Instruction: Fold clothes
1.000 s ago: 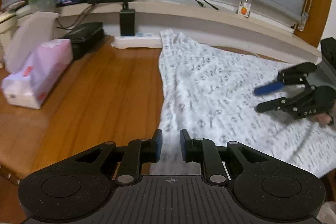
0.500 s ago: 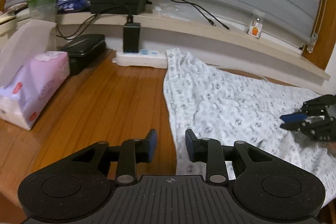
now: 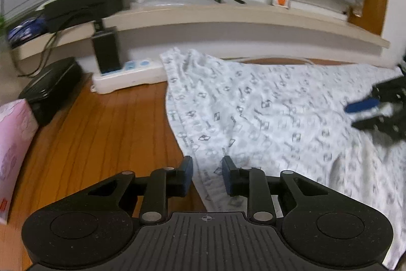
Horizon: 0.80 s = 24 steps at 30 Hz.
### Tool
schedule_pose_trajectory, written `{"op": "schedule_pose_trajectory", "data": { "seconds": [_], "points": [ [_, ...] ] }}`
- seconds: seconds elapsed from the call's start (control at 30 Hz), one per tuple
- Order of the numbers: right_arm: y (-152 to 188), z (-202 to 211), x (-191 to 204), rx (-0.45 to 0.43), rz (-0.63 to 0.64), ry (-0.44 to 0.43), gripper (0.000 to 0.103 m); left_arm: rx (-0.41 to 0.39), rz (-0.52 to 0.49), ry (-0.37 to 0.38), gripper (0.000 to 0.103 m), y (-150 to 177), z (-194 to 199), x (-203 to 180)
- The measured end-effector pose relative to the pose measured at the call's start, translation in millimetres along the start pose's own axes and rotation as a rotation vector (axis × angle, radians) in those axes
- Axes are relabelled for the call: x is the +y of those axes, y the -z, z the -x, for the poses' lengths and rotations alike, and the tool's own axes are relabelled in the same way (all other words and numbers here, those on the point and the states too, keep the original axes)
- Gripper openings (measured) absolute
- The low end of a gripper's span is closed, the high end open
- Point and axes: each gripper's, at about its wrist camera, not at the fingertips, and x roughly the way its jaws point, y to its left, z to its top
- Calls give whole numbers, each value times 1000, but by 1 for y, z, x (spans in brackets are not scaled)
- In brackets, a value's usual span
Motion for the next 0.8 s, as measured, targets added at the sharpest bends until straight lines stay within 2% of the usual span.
{"op": "schedule_pose_trajectory", "data": {
  "seconds": [0.1, 0.27, 0.43, 0.53, 0.67, 0.8],
  "points": [
    [3, 0, -5, -13, -28, 62, 34, -17, -10, 40, 29, -2, -1, 4],
    [3, 0, -12, -7, -54, 37, 34, -18, -38, 102, 29, -5, -9, 6],
    [0, 4, -9, -5, -53, 63, 38, -11, -84, 90, 25, -8, -18, 4],
    [-8, 17, 2, -43, -47, 69, 40, -7, -123, 74, 25, -10, -22, 4],
    [-20, 22, 34, -58, 2, -4, 42, -11, -132, 61, 25, -20, -35, 9],
    [-26, 9, 89, -44, 62, -134, 44, -9, -143, 56, 25, -30, -46, 14]
  ]
}}
